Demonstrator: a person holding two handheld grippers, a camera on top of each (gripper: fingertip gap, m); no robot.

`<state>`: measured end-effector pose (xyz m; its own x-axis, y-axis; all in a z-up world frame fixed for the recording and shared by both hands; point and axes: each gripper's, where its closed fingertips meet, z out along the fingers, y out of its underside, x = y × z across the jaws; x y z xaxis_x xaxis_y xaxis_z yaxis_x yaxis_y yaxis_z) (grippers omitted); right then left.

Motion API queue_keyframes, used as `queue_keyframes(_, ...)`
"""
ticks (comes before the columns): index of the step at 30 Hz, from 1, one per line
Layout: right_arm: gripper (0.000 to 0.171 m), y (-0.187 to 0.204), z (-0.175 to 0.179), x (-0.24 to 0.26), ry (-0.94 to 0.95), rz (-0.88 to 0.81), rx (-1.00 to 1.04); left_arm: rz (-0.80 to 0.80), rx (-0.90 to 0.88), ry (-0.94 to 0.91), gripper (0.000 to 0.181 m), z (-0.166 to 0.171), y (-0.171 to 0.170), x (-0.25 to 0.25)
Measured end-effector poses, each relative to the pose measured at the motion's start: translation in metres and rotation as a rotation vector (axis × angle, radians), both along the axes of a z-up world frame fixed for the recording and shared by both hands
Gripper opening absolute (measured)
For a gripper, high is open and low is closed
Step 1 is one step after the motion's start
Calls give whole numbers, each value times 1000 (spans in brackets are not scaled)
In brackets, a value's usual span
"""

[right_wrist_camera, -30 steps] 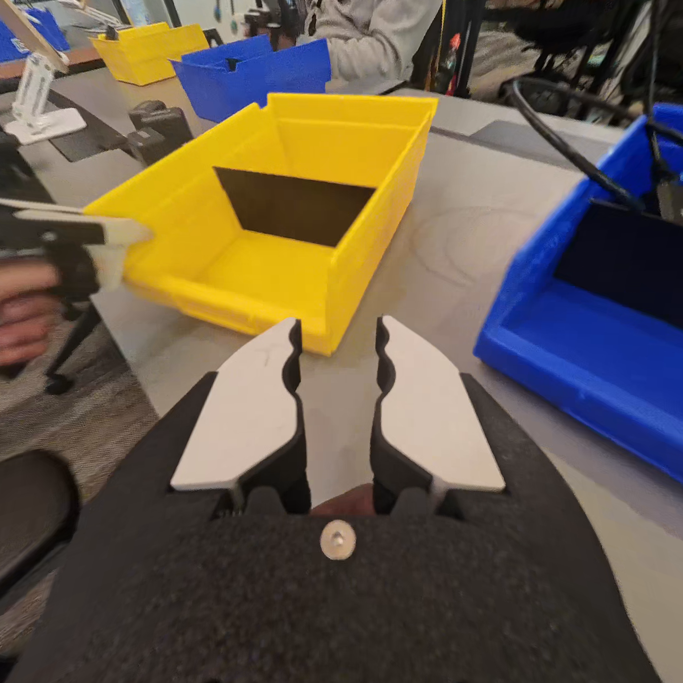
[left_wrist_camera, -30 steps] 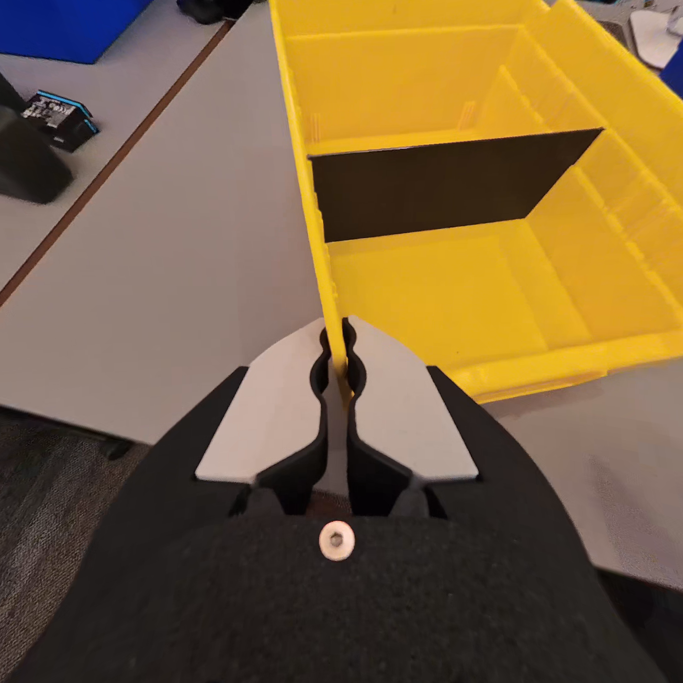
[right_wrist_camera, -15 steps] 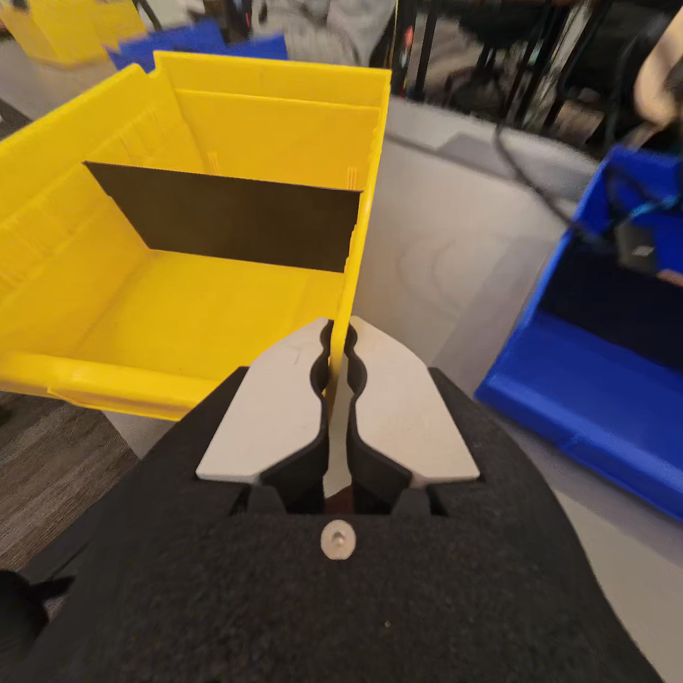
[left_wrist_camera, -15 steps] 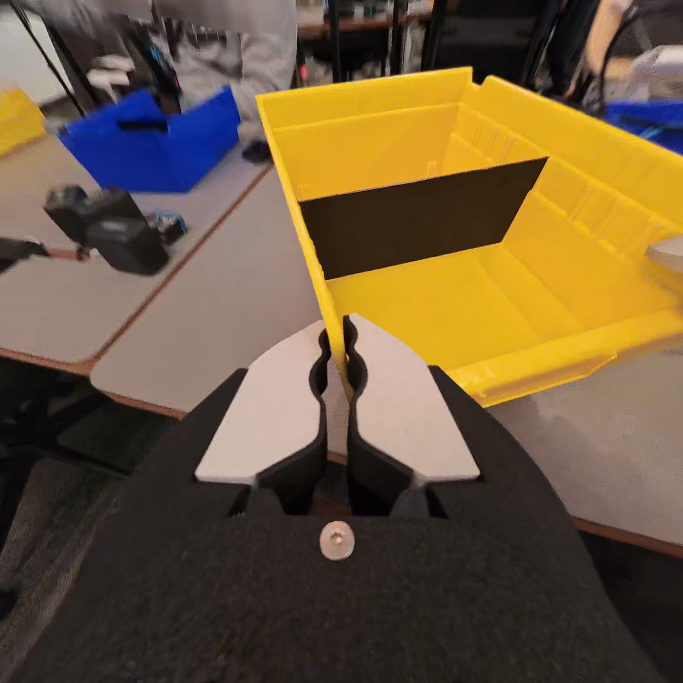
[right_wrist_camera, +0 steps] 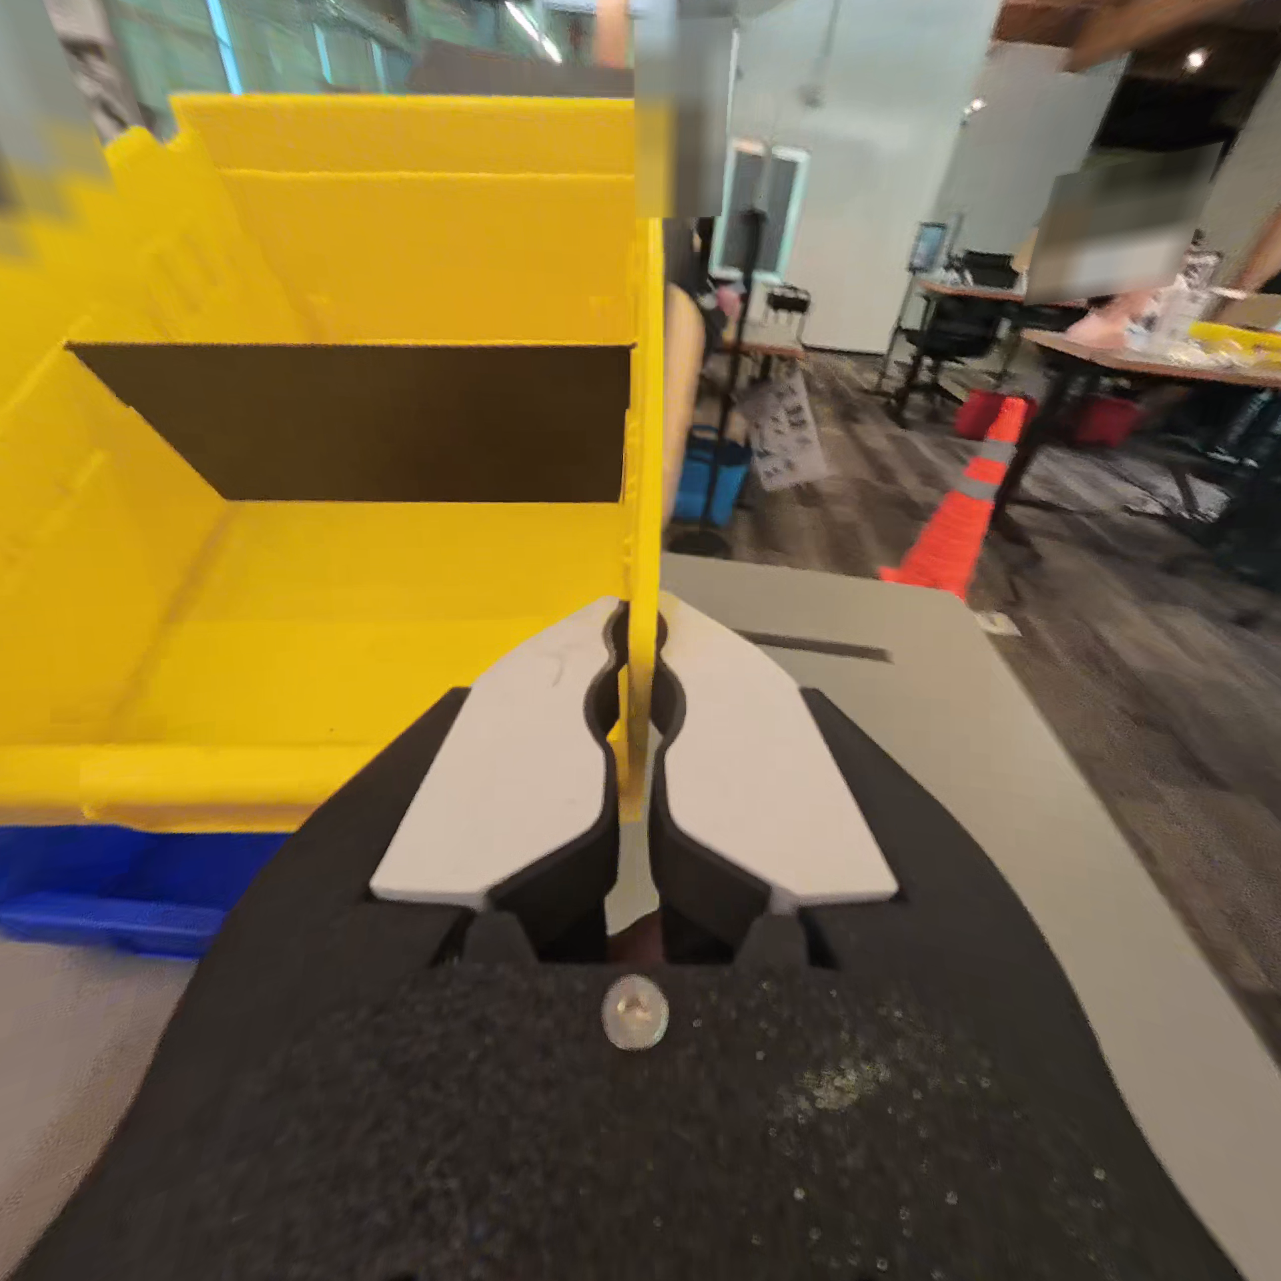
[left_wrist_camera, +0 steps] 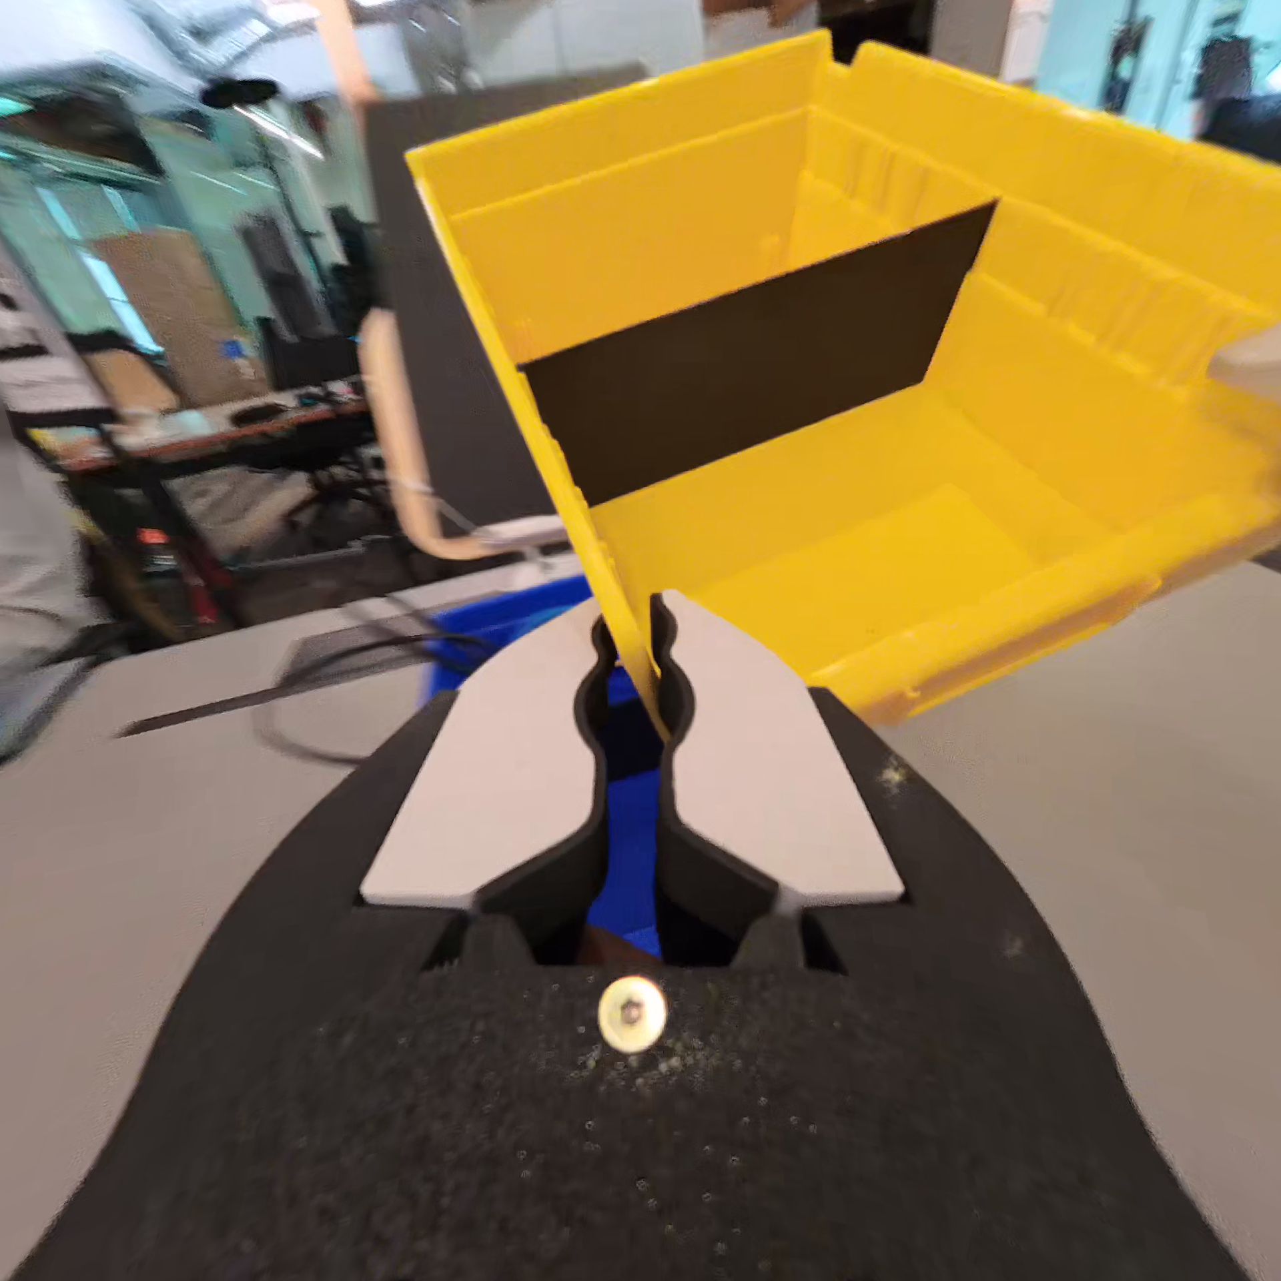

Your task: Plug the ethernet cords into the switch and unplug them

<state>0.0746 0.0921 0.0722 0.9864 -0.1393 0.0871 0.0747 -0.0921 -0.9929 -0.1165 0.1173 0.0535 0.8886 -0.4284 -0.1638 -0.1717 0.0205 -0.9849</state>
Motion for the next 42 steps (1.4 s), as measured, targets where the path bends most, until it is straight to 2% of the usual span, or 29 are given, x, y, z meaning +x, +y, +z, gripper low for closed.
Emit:
queue_keyframes(2,2,-5,-25,69,3,-43,-80,-74,-62,-2,8,-31,4,72)
queue_keyframes(5,3,-11,-89,144,32,-102,-240,-104,-175,26,7,-84,12,148)
queue_keyframes(8,3,-12,-153,185,72,-106,-352,-134,-276,64,7,-136,15,190)
queue_keyframes(11,3,-15,-199,206,148,-108,-439,-188,-359,98,12,-177,5,210)
queue_keyframes(15,4,-16,-202,214,119,-107,-387,-256,-365,106,20,-184,-5,218)
queue_keyframes(16,6,-17,-201,215,114,-114,-392,-300,-398,85,23,-182,-9,219)
queue_keyframes(17,15,-19,-195,220,98,-134,-388,-358,-441,57,23,-179,-16,218)
queue_keyframes(19,29,-27,-174,228,58,-167,-376,-482,-551,-27,25,-169,-33,204)
queue_keyframes(21,34,-35,-140,229,31,-191,-332,-599,-609,-78,34,-155,-52,174)
queue_keyframes(24,34,-35,-86,196,-21,-144,-199,-504,-479,-67,35,-133,-43,91)
queue_keyframes(27,34,-17,-66,111,-21,65,-117,-271,-284,-54,36,-110,-15,-7)
queue_keyframes(30,47,3,-94,-2,92,352,-177,-16,-191,-13,38,-114,15,-92)
queue_keyframes(33,54,20,-138,-85,287,475,-285,68,-296,40,45,-143,35,-118)
queue_keyframes(37,52,44,-190,-110,203,329,-403,86,-338,91,43,-168,54,-116)
queue_keyframes(38,51,50,-202,-114,167,297,-435,69,-351,85,37,-172,59,-111)
queue_keyframes(40,34,61,-218,-115,145,199,-483,24,-380,70,7,-179,69,-101)
queue_keyframes(41,26,65,-215,-112,160,135,-464,25,-387,73,6,-181,76,-99)
queue_keyframes(42,3,67,-210,-101,155,14,-446,32,-398,91,6,-182,80,-101)
